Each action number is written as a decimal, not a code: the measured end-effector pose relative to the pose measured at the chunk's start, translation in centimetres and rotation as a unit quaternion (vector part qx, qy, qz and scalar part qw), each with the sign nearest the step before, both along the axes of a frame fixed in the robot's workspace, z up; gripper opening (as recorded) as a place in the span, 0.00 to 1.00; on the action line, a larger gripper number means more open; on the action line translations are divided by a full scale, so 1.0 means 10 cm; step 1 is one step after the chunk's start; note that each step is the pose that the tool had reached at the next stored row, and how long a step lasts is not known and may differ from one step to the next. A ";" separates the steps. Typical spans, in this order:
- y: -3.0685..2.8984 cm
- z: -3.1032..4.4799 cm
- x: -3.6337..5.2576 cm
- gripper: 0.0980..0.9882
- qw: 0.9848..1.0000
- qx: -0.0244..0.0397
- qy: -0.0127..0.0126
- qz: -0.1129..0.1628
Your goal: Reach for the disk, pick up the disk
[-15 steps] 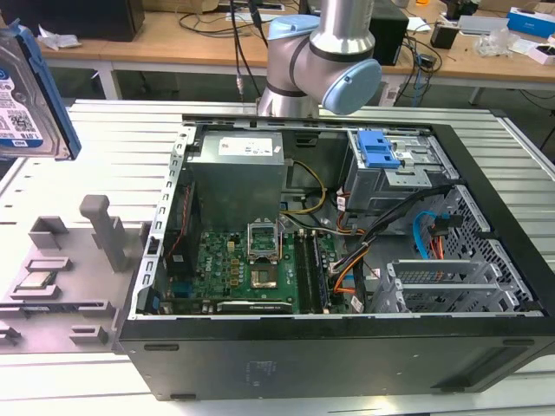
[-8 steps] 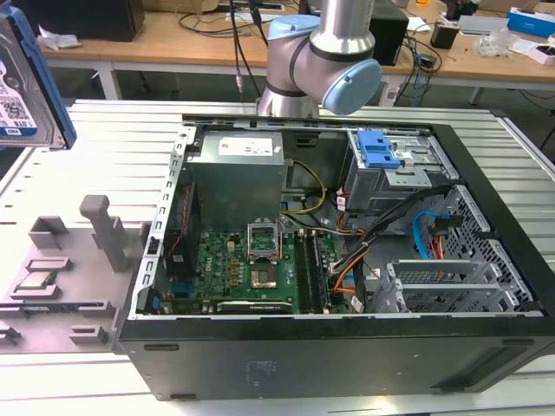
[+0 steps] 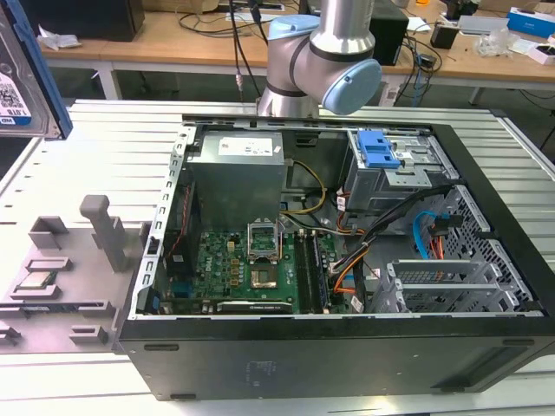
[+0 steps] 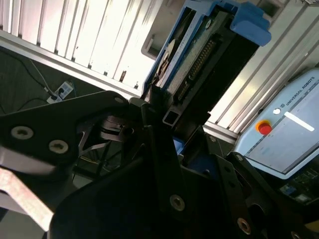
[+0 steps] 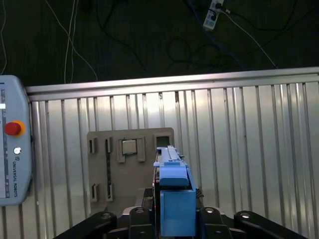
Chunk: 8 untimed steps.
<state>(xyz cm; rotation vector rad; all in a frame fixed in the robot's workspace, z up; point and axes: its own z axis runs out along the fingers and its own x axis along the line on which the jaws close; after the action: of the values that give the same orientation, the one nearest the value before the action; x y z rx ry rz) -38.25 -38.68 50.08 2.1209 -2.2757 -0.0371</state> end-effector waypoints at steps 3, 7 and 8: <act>0.000 0.054 0.001 0.30 1.000 0.000 0.000 0.000; 0.000 0.121 0.003 0.30 1.000 0.000 0.000 0.000; 0.000 0.159 0.003 0.30 1.000 0.000 0.000 0.000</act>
<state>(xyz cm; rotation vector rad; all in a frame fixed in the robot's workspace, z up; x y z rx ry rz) -38.22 -38.68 51.67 2.1209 -2.2757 -0.0371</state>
